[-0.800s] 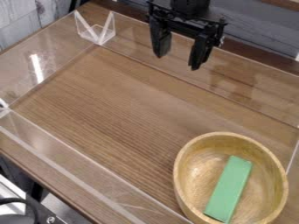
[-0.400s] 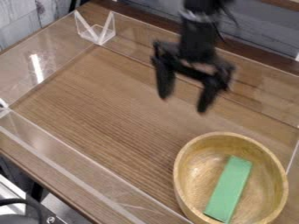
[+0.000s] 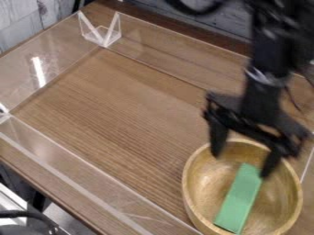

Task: Remove the green block from inside the brown bowl and put it on the table

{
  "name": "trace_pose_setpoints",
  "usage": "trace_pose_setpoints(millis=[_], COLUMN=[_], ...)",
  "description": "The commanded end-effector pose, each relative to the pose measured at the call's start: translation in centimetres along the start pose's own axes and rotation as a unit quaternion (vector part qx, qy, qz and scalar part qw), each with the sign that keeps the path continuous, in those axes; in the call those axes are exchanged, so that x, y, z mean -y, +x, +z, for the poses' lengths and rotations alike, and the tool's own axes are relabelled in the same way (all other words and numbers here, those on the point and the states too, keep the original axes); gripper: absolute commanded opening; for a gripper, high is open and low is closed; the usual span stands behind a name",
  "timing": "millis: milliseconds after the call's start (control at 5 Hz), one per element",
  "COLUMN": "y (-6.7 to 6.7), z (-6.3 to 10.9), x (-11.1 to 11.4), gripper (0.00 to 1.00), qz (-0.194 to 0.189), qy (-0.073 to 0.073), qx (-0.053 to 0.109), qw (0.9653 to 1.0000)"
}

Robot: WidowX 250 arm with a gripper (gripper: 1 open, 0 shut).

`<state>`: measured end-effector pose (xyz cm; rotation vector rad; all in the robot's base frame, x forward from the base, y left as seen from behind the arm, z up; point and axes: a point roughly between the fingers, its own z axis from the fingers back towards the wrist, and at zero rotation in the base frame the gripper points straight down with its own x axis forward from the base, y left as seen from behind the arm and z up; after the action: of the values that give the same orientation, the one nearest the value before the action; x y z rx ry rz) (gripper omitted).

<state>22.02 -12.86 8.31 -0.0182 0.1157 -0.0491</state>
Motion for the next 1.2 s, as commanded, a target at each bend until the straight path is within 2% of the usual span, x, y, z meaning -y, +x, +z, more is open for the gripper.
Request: trace_pose_setpoints(millis=[0, 400, 1000], y=[0.4, 0.8, 1.0], z=[0.0, -1.7, -2.5], x=[1.0, 0.9, 0.5], gripper=[1.00, 1.00, 1.00], qz=[0.013, 0.011, 0.006], qy=[-0.013, -0.020, -0.024], qx=[0.041, 0.048, 0.050], qw=[0.9990, 0.9986, 0.9984])
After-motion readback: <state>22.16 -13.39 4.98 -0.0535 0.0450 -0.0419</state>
